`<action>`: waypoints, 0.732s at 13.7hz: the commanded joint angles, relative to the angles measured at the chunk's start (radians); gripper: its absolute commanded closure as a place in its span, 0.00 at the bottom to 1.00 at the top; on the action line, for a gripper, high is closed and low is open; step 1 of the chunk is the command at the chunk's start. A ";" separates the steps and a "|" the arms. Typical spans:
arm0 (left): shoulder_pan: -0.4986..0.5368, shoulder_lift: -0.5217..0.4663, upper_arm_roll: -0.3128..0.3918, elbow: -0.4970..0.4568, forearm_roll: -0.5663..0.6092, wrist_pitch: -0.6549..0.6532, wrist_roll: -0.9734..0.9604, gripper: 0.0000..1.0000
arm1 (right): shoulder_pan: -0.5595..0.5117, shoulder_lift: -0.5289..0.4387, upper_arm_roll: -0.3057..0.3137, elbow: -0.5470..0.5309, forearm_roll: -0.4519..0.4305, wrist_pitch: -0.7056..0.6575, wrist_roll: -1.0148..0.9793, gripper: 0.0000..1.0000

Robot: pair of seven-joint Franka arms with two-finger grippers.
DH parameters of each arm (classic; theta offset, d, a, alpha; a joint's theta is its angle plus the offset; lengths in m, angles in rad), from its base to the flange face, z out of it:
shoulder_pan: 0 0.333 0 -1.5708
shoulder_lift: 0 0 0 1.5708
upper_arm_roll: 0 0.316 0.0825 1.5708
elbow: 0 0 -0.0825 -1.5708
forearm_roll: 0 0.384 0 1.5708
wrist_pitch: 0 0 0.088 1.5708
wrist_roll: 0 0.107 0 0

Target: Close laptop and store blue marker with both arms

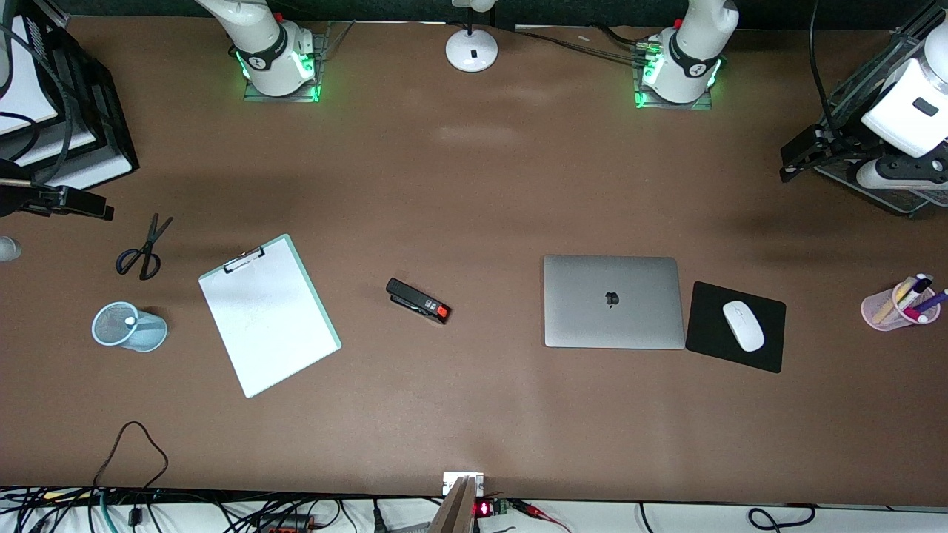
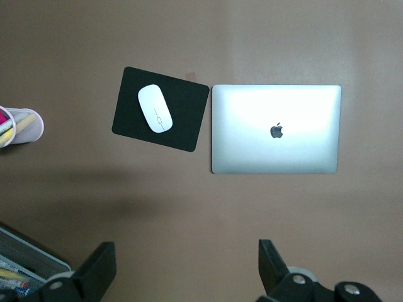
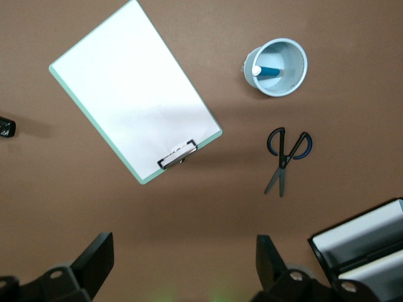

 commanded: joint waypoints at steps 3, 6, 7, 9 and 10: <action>0.009 -0.011 0.003 -0.017 -0.015 0.001 0.062 0.00 | -0.002 -0.130 0.011 -0.155 -0.020 0.070 -0.039 0.00; 0.009 -0.014 0.002 -0.021 -0.007 0.003 0.062 0.00 | 0.001 -0.177 0.015 -0.188 -0.017 0.089 -0.017 0.00; 0.008 -0.014 0.000 -0.020 -0.003 0.003 0.062 0.00 | 0.001 -0.205 0.016 -0.217 -0.017 0.104 0.000 0.00; 0.008 -0.014 0.000 -0.020 -0.003 0.009 0.062 0.00 | 0.001 -0.251 0.016 -0.267 -0.017 0.133 0.005 0.00; 0.006 -0.013 0.000 -0.020 -0.003 0.010 0.062 0.00 | 0.001 -0.253 0.016 -0.265 -0.019 0.129 0.003 0.00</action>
